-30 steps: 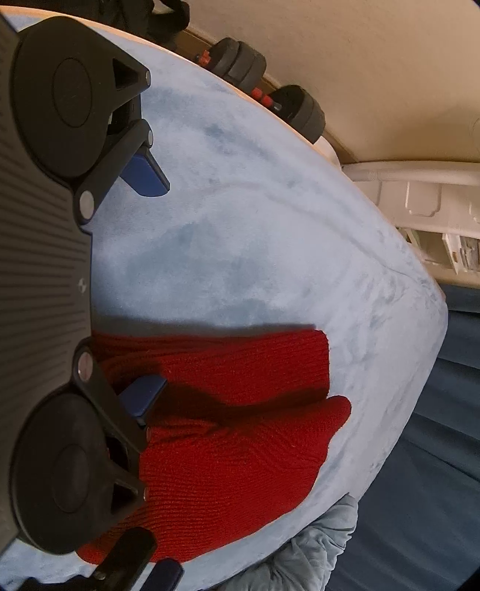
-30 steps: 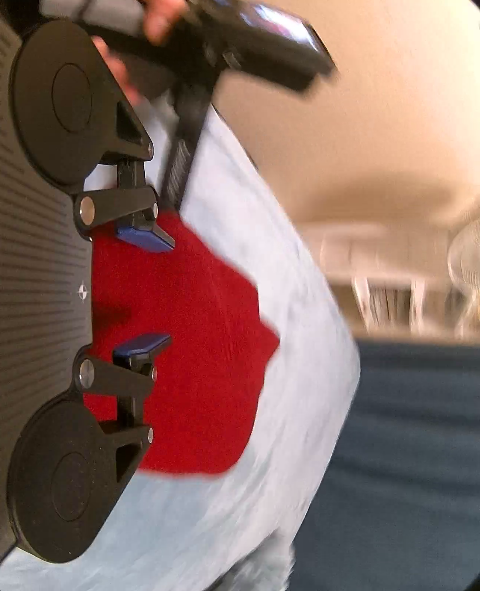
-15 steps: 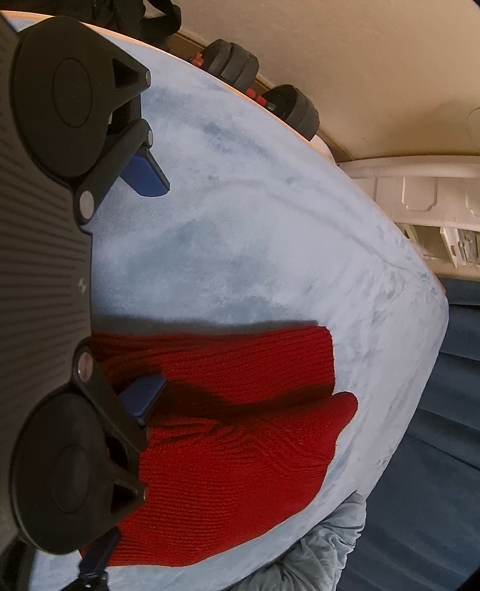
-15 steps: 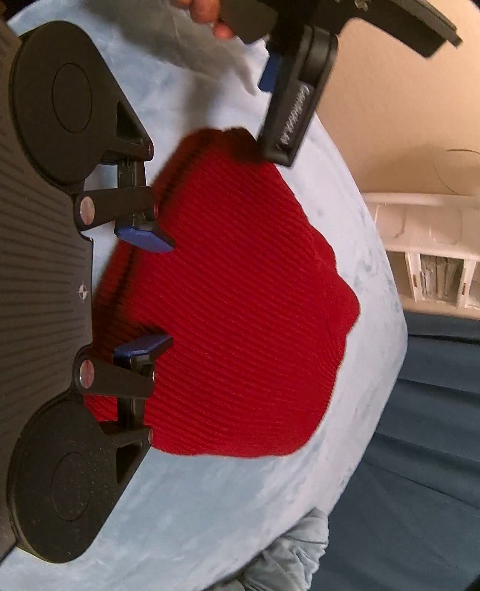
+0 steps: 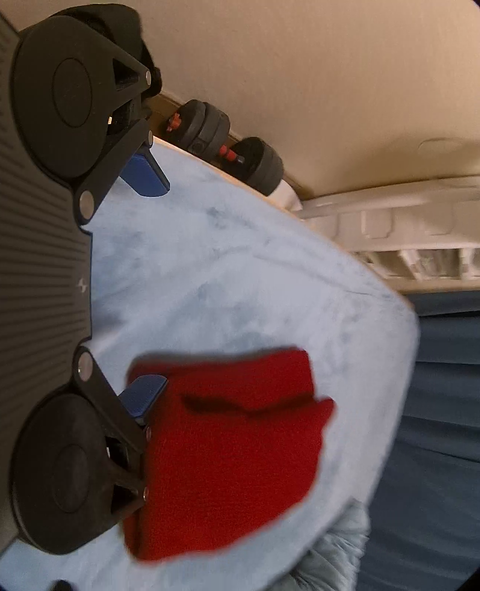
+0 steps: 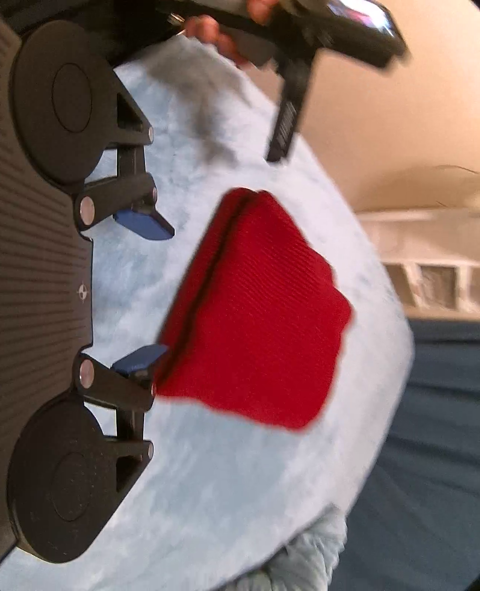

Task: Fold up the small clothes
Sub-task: 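Release the folded sweater and raise the right tool away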

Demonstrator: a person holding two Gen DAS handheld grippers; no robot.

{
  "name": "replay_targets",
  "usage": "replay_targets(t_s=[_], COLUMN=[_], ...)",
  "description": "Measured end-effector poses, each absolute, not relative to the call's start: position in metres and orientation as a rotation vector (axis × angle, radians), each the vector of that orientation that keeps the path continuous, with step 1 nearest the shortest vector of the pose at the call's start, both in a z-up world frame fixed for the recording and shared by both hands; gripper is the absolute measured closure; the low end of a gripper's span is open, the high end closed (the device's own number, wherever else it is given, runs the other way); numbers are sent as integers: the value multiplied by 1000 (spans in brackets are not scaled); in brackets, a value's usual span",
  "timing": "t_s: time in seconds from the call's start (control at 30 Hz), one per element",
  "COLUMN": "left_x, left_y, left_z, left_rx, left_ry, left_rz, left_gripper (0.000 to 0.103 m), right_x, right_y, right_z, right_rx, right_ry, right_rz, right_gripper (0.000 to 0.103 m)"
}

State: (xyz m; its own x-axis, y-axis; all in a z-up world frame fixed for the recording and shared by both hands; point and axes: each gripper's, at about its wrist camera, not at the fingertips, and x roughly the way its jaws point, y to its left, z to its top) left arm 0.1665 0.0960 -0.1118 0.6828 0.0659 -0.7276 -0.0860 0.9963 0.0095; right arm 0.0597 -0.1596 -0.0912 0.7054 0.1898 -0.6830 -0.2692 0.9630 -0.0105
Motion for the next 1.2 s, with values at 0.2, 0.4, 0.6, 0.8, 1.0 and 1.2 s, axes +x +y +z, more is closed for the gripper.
replay_targets(t_s=[0.2, 0.4, 0.6, 0.8, 1.0, 1.2], left_x=[77, 25, 5, 6, 21, 43], left_y=[74, 47, 25, 25, 29, 28], left_z=[-69, -33, -1, 9, 4, -11], left_rx=[39, 55, 77, 34, -23, -77], left_ry=[754, 706, 631, 655, 715, 790], left_rz=[72, 27, 23, 39, 48, 50], left_gripper=[0, 0, 0, 0, 0, 0], right_x=[12, -31, -50, -47, -37, -17], right_y=[-183, -206, -217, -227, -229, -236], right_z=[-57, -44, -45, -47, -57, -70], right_rx=[-49, 20, 22, 65, 85, 116], right_ry=[607, 539, 515, 517, 553, 591], right_rz=[208, 195, 197, 208, 228, 230], right_gripper=[30, 25, 24, 23, 23, 23])
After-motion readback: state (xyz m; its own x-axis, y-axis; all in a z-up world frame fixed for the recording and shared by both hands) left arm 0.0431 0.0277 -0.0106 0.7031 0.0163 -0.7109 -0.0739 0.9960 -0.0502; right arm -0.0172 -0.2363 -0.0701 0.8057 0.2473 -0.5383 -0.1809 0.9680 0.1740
